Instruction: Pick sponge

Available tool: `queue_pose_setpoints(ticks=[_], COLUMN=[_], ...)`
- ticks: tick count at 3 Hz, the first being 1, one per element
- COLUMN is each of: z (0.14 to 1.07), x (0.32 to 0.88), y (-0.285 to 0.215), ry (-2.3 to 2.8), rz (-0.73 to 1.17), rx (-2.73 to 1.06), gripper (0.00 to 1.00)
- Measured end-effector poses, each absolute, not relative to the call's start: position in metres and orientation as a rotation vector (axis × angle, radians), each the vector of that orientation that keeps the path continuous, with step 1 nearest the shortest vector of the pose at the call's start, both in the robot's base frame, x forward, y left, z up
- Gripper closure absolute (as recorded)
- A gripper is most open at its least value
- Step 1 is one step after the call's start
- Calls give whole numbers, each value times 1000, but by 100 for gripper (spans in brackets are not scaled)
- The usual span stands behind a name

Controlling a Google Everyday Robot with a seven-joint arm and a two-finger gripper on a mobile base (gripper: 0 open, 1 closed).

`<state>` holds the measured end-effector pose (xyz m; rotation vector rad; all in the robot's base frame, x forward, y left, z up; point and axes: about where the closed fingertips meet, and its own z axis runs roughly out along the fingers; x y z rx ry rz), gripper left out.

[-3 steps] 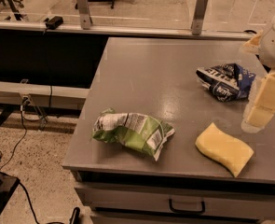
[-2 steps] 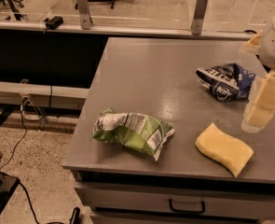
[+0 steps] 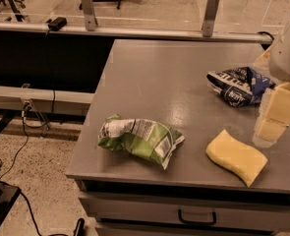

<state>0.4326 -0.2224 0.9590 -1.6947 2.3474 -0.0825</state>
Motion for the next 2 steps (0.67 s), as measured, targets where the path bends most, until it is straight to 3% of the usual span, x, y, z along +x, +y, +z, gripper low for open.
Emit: queue_pose_setpoints(ticks=[2], z=[897], x=[406], y=[-241], ry=[2477], rz=[114], rx=[-1573], gripper=[0])
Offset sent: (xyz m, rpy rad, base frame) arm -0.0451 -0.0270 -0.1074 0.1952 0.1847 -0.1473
